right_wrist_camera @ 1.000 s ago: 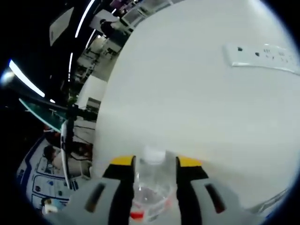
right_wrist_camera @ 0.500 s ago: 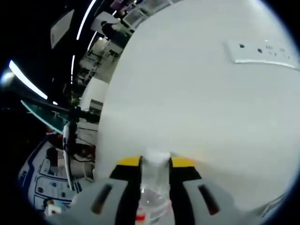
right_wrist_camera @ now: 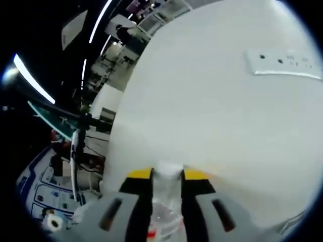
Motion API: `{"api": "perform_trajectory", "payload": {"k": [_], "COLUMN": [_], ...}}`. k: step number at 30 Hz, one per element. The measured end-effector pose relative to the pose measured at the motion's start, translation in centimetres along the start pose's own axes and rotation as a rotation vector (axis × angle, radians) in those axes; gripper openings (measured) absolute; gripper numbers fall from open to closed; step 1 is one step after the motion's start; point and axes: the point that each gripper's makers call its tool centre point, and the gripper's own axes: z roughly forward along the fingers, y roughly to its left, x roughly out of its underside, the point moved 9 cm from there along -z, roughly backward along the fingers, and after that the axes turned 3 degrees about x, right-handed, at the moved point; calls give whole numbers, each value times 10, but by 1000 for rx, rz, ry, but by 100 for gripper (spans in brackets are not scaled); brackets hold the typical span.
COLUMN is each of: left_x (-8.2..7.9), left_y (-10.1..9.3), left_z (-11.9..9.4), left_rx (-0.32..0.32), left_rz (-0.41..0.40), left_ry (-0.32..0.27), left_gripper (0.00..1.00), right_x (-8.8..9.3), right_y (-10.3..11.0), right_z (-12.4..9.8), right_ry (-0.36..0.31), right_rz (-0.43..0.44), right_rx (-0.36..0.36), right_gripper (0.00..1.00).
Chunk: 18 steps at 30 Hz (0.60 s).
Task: Arrange the tabletop items into an orderly group along one side of the table until the central work area is clear of visible clutter.
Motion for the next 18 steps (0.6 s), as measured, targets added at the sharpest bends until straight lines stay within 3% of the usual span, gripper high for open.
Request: {"api": "perform_trajectory", "payload": {"k": [18], "left_x": [-3], "left_y": [-2], "left_z": [5], "left_rx": [21], "left_rz": [6], "left_ry": [-4], "left_gripper": [59], "right_x": [13], "right_y": [19], "right_z": [-26], "right_ry": [-43], "right_rz": [-107], "right_rx": [-66], "right_gripper": [16]}}
